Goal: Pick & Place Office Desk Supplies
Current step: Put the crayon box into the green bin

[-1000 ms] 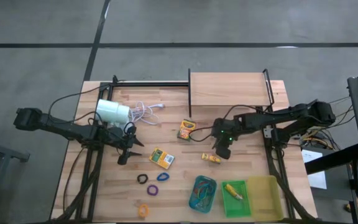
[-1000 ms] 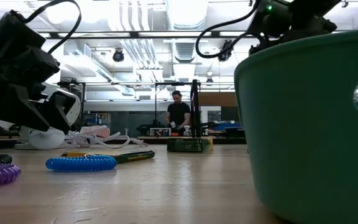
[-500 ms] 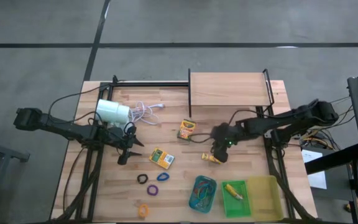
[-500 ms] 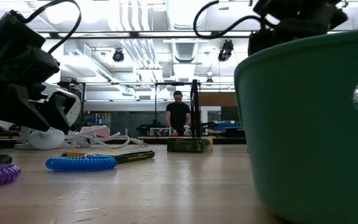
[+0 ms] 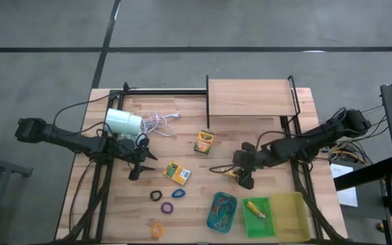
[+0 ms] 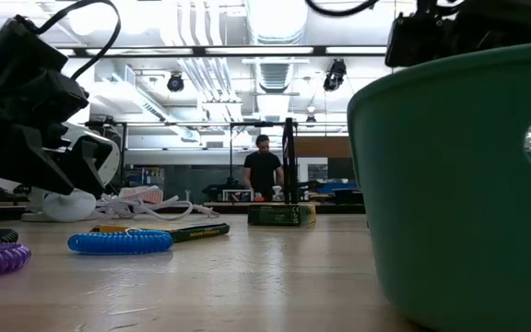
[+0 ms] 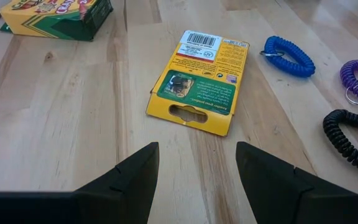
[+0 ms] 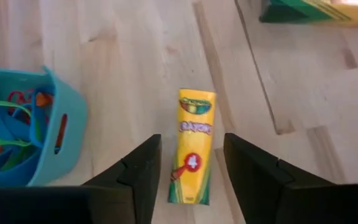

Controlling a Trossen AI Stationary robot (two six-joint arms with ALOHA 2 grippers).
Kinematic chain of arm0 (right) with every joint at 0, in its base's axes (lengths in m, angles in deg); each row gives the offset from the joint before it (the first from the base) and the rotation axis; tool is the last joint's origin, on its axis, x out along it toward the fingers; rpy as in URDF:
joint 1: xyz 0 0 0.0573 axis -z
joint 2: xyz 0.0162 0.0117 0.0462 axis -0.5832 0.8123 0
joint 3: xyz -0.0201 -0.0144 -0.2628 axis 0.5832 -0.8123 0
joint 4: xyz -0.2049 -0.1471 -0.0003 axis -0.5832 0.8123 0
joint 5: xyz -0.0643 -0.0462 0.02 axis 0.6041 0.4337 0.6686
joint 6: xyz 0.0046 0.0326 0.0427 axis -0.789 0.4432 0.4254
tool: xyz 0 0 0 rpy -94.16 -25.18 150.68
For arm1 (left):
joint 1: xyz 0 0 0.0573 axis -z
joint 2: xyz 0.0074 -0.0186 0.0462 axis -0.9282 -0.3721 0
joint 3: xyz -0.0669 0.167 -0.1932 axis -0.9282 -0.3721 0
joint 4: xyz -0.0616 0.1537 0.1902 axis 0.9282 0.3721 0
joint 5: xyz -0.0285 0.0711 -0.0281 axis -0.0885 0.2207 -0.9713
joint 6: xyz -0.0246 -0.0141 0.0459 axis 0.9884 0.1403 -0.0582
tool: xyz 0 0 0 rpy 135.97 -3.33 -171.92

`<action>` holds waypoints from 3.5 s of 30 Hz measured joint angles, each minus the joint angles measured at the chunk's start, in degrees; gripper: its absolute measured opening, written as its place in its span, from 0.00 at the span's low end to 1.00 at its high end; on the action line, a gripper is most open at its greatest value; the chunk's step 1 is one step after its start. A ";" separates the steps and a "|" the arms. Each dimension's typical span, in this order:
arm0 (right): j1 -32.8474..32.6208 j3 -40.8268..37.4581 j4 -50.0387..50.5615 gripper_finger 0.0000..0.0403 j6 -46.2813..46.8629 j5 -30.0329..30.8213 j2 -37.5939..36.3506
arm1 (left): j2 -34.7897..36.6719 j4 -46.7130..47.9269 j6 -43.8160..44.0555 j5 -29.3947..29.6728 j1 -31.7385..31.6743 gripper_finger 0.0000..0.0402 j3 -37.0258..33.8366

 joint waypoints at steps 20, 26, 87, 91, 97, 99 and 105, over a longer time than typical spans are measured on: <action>-2.24 -11.07 -16.62 0.71 2.52 4.84 1.41 | 0.00 0.00 0.02 -0.01 0.00 0.54 0.00; -2.24 -11.81 -19.81 0.70 2.51 4.03 5.26 | 0.00 0.02 0.01 0.02 0.00 0.54 0.00; -2.24 -7.97 -13.22 0.33 3.70 2.04 0.34 | 0.00 0.17 0.00 0.00 0.00 0.54 0.00; -2.22 -5.42 -7.26 0.30 15.99 3.21 -5.58 | 0.00 0.20 0.00 0.02 0.00 0.54 0.00; -5.49 -0.40 3.13 0.29 27.94 3.35 -10.51 | 0.00 0.37 0.00 0.00 0.00 0.54 0.00; -7.42 1.13 4.39 0.29 30.85 3.44 -10.68 | 0.00 0.37 0.00 0.00 0.00 0.54 0.00; -15.41 6.35 8.97 0.29 39.60 9.31 -6.85 | 0.00 0.37 0.00 0.01 0.00 0.54 0.00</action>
